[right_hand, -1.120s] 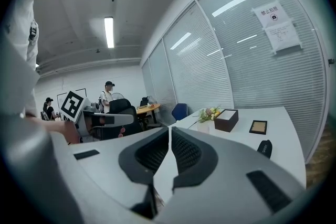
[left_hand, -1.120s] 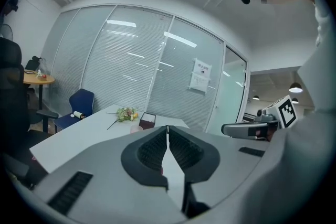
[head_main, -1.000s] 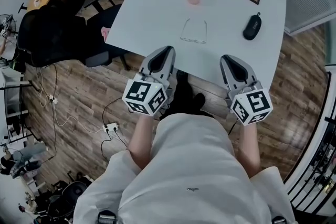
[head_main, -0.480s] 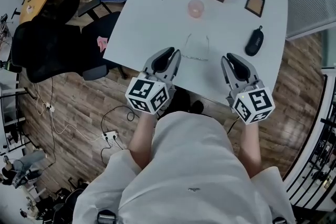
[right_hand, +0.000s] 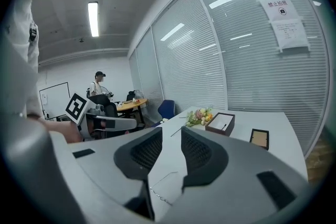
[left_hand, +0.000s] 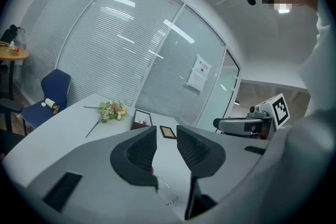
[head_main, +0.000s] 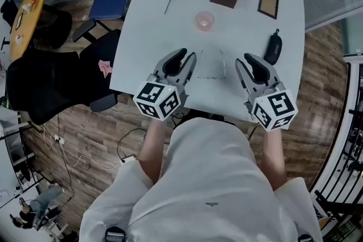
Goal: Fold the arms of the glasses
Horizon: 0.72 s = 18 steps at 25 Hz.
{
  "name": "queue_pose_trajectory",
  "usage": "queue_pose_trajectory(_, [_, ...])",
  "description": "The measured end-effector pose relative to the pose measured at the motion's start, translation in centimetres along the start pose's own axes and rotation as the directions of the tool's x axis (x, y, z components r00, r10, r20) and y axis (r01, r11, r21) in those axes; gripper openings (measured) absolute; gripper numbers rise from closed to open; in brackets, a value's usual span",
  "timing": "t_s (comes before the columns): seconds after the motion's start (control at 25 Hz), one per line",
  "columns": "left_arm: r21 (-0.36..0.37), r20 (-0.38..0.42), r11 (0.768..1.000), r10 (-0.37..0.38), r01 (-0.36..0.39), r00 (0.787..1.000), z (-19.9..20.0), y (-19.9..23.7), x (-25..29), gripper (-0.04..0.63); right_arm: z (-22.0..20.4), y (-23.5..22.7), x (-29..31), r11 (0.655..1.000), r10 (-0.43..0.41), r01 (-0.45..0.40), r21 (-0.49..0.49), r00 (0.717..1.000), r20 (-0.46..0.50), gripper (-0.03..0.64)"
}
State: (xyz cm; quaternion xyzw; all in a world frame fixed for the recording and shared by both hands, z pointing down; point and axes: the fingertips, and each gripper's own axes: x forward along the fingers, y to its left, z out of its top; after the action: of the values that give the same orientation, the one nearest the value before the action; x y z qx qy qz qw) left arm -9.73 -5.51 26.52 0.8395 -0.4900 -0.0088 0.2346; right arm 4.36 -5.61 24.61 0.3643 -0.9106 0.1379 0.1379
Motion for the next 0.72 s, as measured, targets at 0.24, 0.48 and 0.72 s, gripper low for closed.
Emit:
queue_pose_trajectory(0.24, [0.002, -0.037, 0.997, -0.072, 0.072, 0.997, -0.1, 0.7, 2.1, 0.124, -0.5, -0.3, 1.3, 0.999, -0.040, 0.041, 0.011, 0.999, -0.033, 0.124])
queue_pose_trajectory(0.48, [-0.026, -0.065, 0.995, -0.099, 0.098, 0.993, -0.6, 1.9, 2.7, 0.135, -0.6, -0.1, 2.4, 0.997, -0.060, 0.062, 0.034, 0.997, -0.056, 0.161])
queue_pose_trajectory(0.72, [-0.063, -0.144, 0.991, -0.126, 0.118, 0.982, -3.5, 3.0, 3.3, 0.140, -2.6, 0.0, 2.6, 0.995, -0.070, 0.077, 0.060, 0.991, -0.117, 0.179])
